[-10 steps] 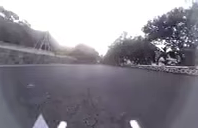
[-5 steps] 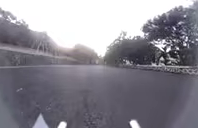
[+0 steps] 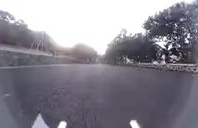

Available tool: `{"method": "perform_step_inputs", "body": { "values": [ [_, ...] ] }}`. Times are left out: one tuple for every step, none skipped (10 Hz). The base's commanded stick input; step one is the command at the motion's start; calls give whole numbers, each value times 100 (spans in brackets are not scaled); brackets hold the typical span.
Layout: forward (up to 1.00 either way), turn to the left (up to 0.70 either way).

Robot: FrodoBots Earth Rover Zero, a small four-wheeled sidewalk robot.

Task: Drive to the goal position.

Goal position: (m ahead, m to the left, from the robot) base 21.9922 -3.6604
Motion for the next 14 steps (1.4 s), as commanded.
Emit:
{"method": "perform_step_inputs", "body": {
  "values": [
    [70,0],
    [70,0],
    [70,0],
    [70,0],
    [70,0],
    [70,0],
    [70,0],
    [70,0],
    [70,0],
    [70,0],
    [70,0],
    [70,0],
    [70,0],
    [70,0]
  ]
}}
